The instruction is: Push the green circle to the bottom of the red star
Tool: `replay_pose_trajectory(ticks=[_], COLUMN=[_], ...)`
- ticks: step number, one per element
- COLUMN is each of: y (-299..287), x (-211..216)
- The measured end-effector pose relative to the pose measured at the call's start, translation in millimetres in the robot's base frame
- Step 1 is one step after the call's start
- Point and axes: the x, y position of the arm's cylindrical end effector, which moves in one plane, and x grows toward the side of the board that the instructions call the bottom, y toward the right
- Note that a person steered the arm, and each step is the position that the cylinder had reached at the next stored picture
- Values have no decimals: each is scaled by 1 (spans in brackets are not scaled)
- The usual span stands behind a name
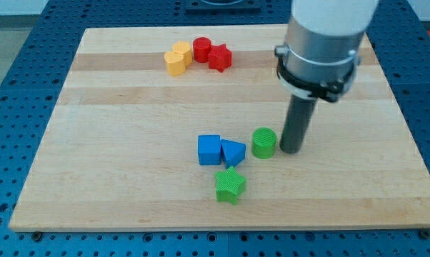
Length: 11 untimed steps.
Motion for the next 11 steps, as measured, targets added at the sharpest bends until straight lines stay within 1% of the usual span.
replay_pose_trajectory(ticks=[1, 2, 3, 4, 6, 7, 9, 11], y=[-19, 2, -6, -38, -94, -118, -139, -139], x=[-16, 12, 43, 22, -36, -57, -103, -136])
